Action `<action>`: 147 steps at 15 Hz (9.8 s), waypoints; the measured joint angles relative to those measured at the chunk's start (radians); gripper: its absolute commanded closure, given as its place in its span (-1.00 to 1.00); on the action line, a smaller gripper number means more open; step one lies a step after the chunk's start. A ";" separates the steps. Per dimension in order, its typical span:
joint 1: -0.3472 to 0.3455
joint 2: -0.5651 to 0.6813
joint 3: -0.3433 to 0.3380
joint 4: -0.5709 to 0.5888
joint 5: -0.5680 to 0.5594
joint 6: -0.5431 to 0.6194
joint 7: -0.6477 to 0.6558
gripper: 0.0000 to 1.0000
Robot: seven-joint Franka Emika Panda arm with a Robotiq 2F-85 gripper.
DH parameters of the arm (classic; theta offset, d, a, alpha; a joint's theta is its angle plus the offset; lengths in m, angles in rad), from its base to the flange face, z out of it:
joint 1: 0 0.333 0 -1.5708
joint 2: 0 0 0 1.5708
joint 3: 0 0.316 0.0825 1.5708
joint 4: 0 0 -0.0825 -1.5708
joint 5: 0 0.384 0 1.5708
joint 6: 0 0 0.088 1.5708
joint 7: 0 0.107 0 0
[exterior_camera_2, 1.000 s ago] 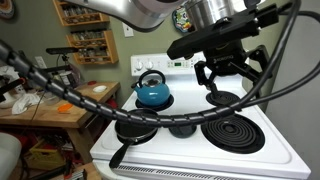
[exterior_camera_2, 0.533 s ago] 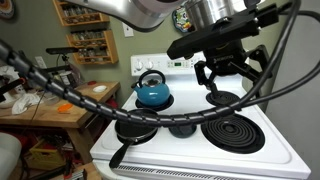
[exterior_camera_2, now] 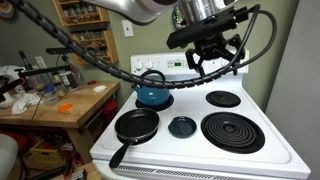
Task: Twist the knob on the stove
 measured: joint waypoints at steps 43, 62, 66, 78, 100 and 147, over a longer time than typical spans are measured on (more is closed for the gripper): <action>0.061 0.617 0.241 0.623 0.472 0.092 -0.407 -1.00; 0.164 0.940 0.246 1.012 0.439 0.122 -0.291 -0.55; 0.180 0.987 0.236 1.079 0.433 0.133 -0.288 -0.73; 0.200 1.048 0.221 1.184 0.430 0.124 -0.276 1.00; 0.203 1.073 0.207 1.229 0.438 0.077 -0.197 0.92; 0.106 1.125 0.296 1.242 0.731 0.062 0.314 -0.10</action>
